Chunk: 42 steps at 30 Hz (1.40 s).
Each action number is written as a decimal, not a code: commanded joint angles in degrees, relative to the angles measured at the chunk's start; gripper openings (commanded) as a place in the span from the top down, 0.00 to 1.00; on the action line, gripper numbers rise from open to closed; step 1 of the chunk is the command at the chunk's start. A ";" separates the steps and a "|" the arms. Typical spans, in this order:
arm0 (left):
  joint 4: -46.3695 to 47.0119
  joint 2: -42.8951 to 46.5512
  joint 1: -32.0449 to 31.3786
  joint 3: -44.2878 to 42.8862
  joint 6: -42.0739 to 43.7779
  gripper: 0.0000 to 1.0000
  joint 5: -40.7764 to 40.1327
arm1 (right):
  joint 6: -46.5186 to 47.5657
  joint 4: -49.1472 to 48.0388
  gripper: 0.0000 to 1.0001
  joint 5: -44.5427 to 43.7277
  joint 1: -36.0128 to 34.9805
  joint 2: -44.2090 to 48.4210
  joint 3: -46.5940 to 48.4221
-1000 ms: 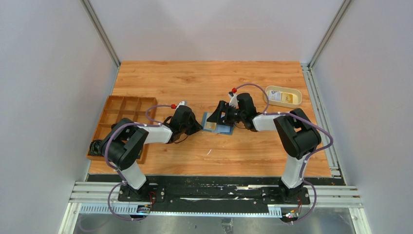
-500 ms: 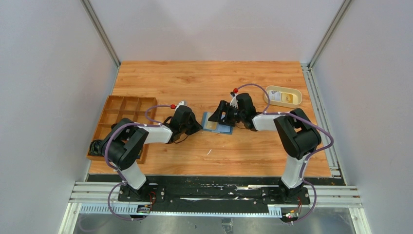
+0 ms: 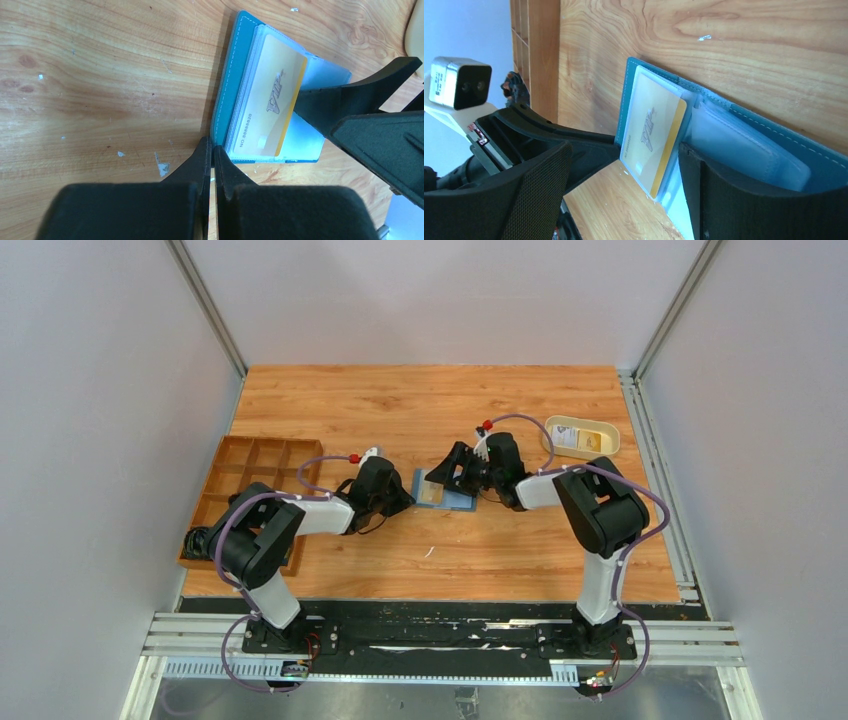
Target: Take the credit cards out of the card holder
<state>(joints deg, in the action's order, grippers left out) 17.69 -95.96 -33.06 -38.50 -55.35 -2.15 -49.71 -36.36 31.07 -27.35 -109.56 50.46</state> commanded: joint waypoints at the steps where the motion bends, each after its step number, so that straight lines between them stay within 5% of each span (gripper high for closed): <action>1: -1.87 -1.60 -0.84 1.24 0.29 1.00 -1.92 | -7.26 -0.34 0.19 1.93 -0.33 -3.80 -2.57; 15: -1.87 -1.85 -0.90 1.35 0.96 1.00 -2.42 | -12.01 -5.09 0.21 6.93 -0.49 1.27 -2.71; 23: -1.87 -2.53 -0.91 1.14 1.17 1.00 -1.69 | -16.02 -16.53 0.33 7.71 -0.62 -0.03 -5.47; 42: -1.87 -2.81 -0.95 1.17 2.07 1.00 -1.05 | -11.24 -8.04 0.37 6.39 -3.10 -2.06 -0.93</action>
<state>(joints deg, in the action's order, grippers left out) 18.92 -96.49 -33.19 -38.50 -54.63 -2.79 -64.14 -48.27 36.47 -29.63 -114.06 48.38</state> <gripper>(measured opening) 0.018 0.633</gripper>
